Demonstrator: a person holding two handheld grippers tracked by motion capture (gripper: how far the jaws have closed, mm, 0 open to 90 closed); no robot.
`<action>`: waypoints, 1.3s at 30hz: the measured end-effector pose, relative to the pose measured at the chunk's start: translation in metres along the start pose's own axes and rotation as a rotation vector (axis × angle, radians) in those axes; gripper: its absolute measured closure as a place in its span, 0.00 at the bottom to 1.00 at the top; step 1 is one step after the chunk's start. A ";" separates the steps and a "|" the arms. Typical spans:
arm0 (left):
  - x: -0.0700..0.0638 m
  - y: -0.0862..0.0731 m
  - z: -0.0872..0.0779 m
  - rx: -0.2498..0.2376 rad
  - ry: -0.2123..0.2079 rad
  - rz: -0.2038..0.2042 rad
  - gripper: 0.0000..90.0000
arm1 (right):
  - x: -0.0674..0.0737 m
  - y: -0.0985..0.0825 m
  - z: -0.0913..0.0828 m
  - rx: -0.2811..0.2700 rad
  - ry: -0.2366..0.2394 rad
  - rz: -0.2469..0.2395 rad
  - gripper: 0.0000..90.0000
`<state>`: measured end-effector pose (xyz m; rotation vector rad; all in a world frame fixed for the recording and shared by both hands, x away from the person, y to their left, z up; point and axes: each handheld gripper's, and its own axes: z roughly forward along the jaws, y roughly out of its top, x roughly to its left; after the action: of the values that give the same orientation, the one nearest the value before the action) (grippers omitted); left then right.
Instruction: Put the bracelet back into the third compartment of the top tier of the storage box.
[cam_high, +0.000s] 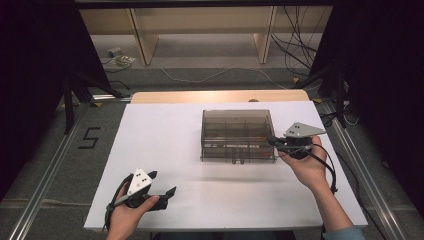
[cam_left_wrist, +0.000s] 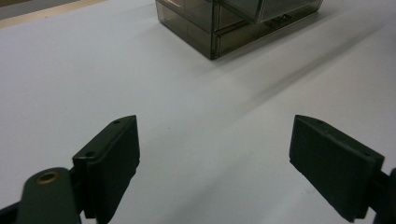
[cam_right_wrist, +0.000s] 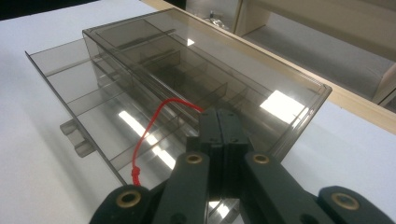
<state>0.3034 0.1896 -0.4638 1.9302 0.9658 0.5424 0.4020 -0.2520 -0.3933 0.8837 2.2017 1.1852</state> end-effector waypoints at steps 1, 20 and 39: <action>0.000 0.000 0.000 0.000 0.000 0.000 0.18 | 0.000 0.000 0.000 0.003 0.001 -0.001 1.00; 0.000 0.000 0.000 -0.002 0.001 0.001 0.18 | 0.003 -0.004 0.008 0.032 0.015 -0.016 1.00; 0.000 0.000 0.000 -0.004 0.001 -0.001 0.18 | 0.004 -0.009 0.014 0.052 0.027 -0.014 1.00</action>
<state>0.3032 0.1897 -0.4635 1.9255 0.9654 0.5444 0.4061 -0.2450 -0.4083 0.8771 2.2659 1.1439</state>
